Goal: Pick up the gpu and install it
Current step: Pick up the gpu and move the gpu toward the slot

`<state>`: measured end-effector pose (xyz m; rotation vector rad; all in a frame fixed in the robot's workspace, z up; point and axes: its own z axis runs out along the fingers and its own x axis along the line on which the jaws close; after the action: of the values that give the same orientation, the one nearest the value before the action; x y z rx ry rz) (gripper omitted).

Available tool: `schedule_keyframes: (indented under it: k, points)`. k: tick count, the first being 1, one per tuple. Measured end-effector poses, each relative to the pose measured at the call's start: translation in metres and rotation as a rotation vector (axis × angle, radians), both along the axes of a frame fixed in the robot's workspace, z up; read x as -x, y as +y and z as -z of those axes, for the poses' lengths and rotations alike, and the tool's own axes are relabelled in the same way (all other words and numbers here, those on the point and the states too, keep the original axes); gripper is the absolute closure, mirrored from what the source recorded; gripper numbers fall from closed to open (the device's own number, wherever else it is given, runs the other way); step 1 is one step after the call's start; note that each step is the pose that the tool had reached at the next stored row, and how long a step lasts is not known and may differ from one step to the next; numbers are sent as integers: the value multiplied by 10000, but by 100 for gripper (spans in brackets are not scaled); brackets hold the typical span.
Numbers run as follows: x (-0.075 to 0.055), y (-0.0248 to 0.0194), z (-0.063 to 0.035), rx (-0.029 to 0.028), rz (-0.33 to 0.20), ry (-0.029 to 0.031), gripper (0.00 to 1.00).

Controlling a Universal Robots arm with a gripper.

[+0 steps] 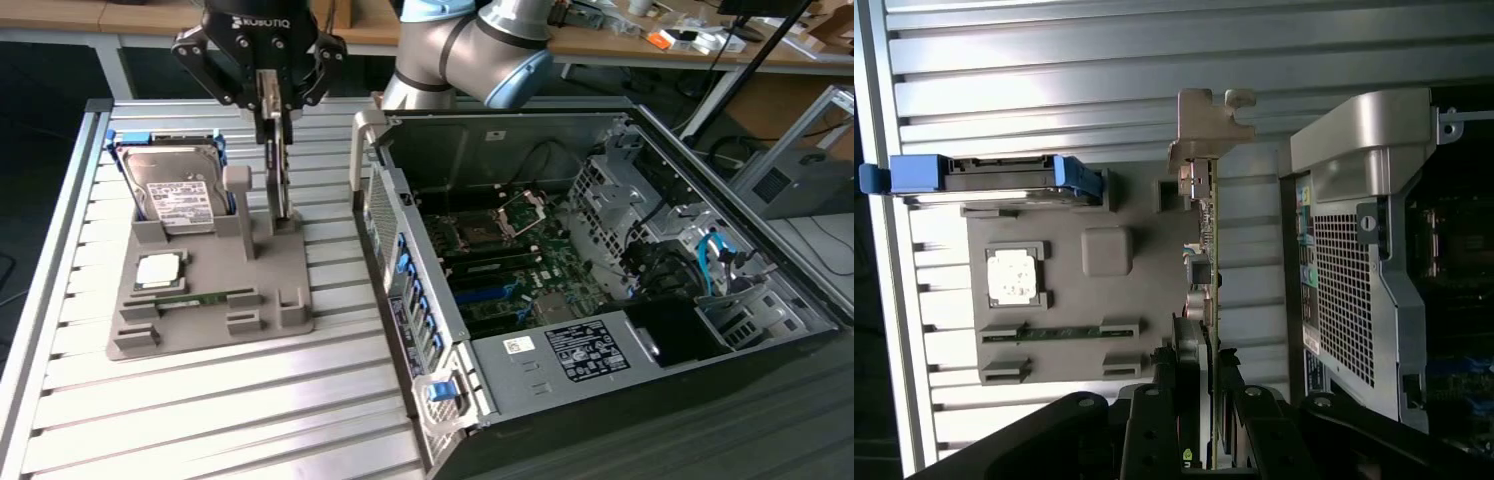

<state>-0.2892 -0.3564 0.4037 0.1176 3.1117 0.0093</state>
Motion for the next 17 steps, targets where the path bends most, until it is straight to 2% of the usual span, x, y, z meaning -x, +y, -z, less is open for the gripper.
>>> schedule_keyframes:
  k: [9, 17]
  points:
    - [0, 0, -170, 0, 0, -1, 73]
    - [0, 0, -194, 1, 0, 1, 73]
